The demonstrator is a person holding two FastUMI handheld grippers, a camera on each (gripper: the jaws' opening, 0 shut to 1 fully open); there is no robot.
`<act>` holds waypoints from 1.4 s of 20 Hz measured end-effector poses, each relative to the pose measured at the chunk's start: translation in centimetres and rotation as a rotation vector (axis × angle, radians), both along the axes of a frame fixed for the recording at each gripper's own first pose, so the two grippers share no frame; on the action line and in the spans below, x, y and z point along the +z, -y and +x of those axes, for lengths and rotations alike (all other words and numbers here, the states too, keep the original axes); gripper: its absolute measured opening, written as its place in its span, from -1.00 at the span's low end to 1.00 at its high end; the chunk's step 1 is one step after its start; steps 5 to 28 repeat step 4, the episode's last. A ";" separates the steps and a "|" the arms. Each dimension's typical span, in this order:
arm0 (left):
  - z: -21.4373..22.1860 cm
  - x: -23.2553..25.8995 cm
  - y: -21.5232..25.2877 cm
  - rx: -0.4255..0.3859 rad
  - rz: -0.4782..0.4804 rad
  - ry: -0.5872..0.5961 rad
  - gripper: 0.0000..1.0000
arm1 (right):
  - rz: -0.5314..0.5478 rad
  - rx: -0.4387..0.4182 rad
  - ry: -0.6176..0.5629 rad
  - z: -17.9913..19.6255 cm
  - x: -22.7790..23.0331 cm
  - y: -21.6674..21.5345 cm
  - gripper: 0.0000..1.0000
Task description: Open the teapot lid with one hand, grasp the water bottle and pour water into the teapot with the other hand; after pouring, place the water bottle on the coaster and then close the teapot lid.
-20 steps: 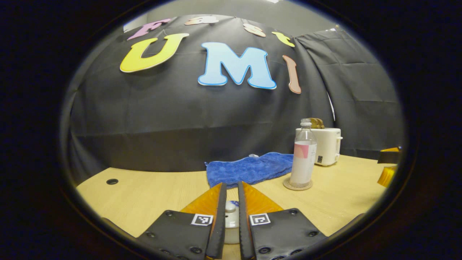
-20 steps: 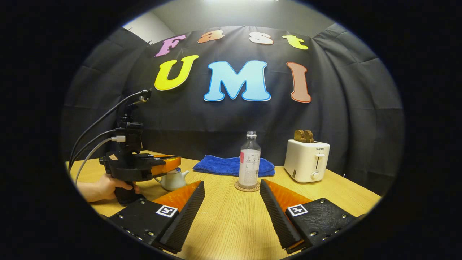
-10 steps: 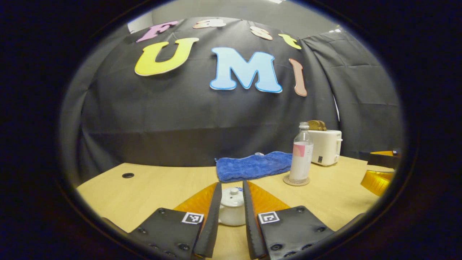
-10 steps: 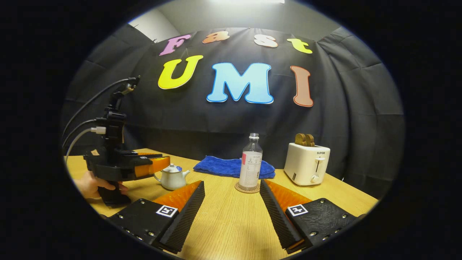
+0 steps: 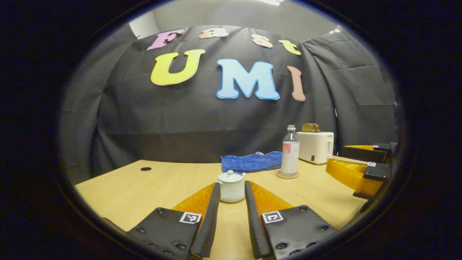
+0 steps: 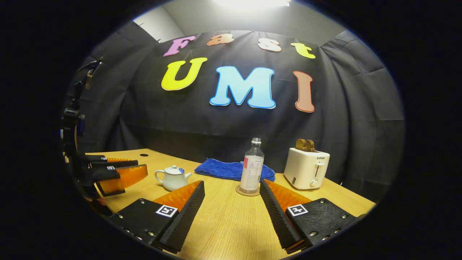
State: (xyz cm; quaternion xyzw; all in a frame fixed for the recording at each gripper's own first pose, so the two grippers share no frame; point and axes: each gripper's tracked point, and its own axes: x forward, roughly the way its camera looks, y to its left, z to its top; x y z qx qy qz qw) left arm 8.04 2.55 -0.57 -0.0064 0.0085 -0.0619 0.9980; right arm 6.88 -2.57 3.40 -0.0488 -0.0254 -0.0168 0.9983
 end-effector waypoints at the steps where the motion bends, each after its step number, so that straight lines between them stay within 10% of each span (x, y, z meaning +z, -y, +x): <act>1: -0.6 0.5 0.2 0.004 0.013 0.022 -0.01 | 0.017 0.000 0.014 -0.1 0.4 0.1 0.90; 28: -1.4 1.4 0.5 0.010 0.030 0.070 0.15 | 0.034 -0.026 0.036 -0.5 0.9 0.7 0.89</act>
